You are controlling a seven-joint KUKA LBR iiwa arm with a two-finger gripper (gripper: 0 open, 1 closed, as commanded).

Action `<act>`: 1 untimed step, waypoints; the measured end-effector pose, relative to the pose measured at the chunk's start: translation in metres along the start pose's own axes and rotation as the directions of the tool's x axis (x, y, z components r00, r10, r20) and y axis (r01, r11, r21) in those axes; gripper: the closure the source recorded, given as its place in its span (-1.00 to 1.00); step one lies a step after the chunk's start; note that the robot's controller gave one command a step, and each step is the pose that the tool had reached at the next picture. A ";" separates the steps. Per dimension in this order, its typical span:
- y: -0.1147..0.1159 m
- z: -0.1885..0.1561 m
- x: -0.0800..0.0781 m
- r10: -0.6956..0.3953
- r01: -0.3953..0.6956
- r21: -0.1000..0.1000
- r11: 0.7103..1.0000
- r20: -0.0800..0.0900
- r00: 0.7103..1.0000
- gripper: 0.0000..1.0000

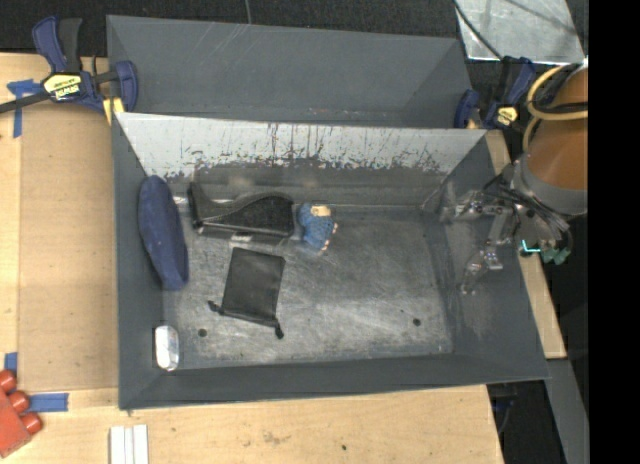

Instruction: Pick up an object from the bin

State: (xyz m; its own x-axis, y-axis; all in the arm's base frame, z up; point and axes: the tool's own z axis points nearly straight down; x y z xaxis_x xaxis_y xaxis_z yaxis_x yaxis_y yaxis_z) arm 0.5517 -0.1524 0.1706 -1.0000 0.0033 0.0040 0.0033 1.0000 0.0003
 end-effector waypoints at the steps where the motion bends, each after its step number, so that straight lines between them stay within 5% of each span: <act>1: 0.072 0.010 -0.032 0.210 -0.210 -0.004 0.978 0.010 0.978 -1.00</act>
Offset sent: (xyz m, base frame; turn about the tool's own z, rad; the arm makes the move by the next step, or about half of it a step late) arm 0.0303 0.0697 -0.0108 0.2157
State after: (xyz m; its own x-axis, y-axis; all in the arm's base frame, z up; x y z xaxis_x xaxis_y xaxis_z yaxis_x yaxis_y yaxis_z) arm 0.5835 -0.0803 0.1601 -0.9769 0.2135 -0.0056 0.2135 0.9769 0.0030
